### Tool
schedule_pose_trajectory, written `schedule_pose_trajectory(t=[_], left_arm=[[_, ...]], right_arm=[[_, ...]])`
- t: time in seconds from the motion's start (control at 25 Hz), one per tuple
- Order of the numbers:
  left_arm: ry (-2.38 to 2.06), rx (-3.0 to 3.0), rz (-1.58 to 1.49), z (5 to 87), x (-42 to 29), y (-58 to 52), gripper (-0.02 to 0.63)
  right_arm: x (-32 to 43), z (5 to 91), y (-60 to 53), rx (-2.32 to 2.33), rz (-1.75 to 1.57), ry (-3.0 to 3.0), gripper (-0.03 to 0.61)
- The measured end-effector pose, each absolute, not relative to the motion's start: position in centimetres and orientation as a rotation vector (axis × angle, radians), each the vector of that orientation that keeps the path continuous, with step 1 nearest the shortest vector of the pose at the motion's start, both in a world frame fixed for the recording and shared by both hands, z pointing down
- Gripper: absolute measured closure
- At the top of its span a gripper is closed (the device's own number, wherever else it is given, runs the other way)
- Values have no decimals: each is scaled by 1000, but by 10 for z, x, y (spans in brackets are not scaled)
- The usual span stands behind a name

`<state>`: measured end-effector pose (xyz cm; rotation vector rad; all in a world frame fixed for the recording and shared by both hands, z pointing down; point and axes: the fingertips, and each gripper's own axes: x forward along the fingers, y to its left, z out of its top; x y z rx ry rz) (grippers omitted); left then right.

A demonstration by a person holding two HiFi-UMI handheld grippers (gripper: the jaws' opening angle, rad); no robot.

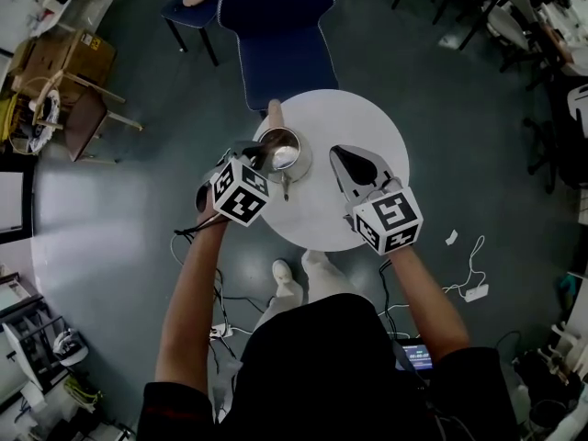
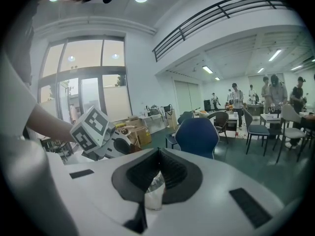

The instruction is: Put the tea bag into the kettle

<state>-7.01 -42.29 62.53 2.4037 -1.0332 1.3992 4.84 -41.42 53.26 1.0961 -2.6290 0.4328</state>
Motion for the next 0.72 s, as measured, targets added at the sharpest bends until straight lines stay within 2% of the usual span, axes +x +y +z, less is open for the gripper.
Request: schedule_pose_trajectory(t=[0.72], left_arm=[[-805, 2339, 1704, 664, -70, -432, 581]], right_arm=[[58, 560, -417, 1095, 472, -2581, 560]])
